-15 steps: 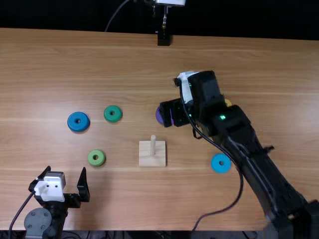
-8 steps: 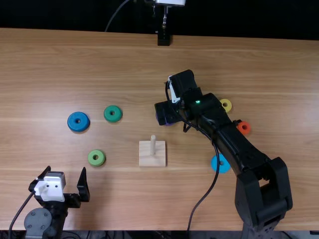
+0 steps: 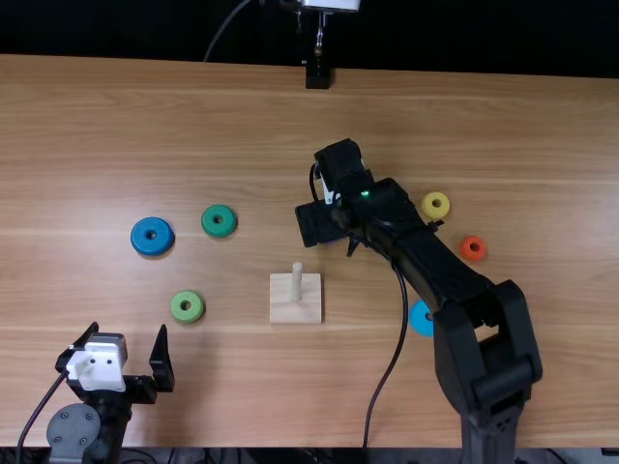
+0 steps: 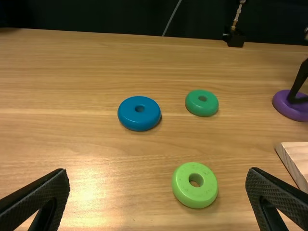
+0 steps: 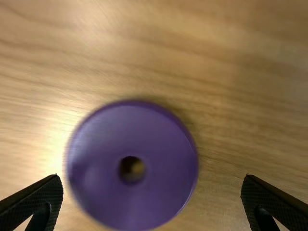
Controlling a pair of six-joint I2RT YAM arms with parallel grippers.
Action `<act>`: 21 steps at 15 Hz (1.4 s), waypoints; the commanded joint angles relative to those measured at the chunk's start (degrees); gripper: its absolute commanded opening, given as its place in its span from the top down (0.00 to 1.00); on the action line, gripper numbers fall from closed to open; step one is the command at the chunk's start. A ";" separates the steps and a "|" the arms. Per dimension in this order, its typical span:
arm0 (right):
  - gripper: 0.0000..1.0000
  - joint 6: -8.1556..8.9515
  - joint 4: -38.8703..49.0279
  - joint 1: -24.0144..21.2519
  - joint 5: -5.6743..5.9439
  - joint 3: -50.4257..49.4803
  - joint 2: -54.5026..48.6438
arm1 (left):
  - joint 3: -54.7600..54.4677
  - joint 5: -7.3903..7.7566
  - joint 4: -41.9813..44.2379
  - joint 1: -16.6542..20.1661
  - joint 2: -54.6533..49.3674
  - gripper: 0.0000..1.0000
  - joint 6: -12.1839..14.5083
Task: Build the Hanoi tower: stack the rings onto the peg from bottom to top in this color order: purple, dark blue, light blue, dark green, light green, yellow, orange.
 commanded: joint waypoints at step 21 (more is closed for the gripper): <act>0.00 0.75 -2.71 1.81 2.87 4.83 5.70 | -6.00 0.72 -4.51 0.30 -0.67 0.00 0.93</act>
